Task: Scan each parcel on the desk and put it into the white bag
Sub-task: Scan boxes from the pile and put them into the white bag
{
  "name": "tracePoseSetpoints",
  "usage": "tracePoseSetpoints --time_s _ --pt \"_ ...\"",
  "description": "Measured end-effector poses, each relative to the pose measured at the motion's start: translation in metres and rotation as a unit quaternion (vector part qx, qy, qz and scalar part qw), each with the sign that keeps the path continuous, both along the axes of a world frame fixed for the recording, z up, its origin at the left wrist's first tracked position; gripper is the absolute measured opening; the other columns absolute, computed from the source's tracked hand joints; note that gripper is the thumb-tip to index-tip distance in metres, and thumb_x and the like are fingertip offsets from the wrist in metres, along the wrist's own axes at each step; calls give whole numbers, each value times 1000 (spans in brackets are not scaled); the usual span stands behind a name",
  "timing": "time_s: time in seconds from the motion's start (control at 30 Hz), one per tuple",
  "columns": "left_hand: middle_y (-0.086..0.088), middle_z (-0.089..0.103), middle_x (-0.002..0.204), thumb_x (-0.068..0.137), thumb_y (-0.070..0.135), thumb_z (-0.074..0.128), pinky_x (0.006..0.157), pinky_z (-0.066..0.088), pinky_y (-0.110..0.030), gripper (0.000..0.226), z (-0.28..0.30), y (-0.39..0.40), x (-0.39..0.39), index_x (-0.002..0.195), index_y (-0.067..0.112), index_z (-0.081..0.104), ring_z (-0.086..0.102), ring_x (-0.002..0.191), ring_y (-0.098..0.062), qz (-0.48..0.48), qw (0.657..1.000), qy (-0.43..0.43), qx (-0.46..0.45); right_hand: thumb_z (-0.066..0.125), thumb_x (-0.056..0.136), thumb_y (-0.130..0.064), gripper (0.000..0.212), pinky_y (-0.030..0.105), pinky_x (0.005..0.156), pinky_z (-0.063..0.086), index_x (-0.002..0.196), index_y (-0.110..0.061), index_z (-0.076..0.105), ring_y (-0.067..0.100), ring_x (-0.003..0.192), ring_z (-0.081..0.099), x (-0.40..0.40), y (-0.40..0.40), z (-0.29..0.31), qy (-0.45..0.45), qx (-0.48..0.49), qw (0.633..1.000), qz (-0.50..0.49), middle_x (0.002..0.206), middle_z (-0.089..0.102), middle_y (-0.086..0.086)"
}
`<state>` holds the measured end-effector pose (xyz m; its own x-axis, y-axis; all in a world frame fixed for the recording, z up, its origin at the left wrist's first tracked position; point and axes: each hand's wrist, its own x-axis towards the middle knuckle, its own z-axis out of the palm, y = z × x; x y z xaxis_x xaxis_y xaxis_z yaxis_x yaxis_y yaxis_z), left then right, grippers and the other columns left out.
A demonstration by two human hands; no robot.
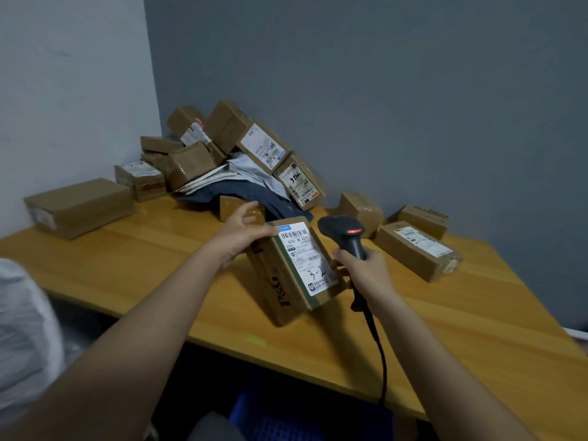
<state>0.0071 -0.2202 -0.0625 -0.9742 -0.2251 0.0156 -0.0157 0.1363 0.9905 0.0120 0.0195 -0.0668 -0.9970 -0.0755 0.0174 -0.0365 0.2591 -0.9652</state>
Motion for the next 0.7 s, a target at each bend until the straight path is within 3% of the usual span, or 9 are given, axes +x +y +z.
tracePoseSetpoints --time_s 0.07,0.2,0.3,0.4,0.5,0.6,0.7 --pt "-9 46 141 74 25 81 98 46 -38 71 0 1 8 136 31 47 49 121 -19 3 999 26 -18 71 87 -30 15 38 70 54 90 -25 57 20 77 66 2 -8 -6 13 8 1000 -26 90 68 7" --pt "-4 49 136 75 27 79 91 46 -31 56 0 5 21 127 30 56 51 118 -16 -17 998 48 -36 80 79 -36 38 42 75 60 106 -23 58 18 79 70 1 -18 -14 18 -3 999 -41 90 69 1" --pt "-4 51 135 61 46 81 97 50 -40 58 -3 9 31 114 34 61 50 124 -22 -25 998 35 -37 82 74 -40 49 45 74 60 112 -21 59 18 79 71 -2 -21 -20 18 9 998 -55 91 70 0" --pt "-4 58 124 52 54 77 86 56 -35 59 -8 15 35 104 33 62 59 109 -21 -23 999 23 -31 85 70 -41 47 47 74 60 105 -25 58 18 79 72 -8 -21 -25 11 2 998 -59 91 71 -1" --pt "-3 61 117 53 56 76 88 54 -38 59 -12 20 33 105 32 61 62 102 -19 -17 1000 17 -12 86 70 -38 41 47 76 60 95 -28 55 18 78 72 -12 -20 -27 5 -19 998 -66 90 71 -1" --pt "-4 61 118 50 65 75 93 52 -51 59 -15 26 34 103 41 61 62 105 -25 4 1000 0 17 85 72 -37 41 47 77 60 98 -28 55 18 80 71 -13 -20 -31 5 -21 997 -72 92 70 -1" --pt "-4 50 134 35 80 77 90 52 -55 70 -21 29 35 99 62 55 56 115 -29 24 999 -36 11 83 74 -37 45 45 75 60 108 -25 56 17 79 71 -11 -23 -32 8 -16 997 -75 94 69 -1"
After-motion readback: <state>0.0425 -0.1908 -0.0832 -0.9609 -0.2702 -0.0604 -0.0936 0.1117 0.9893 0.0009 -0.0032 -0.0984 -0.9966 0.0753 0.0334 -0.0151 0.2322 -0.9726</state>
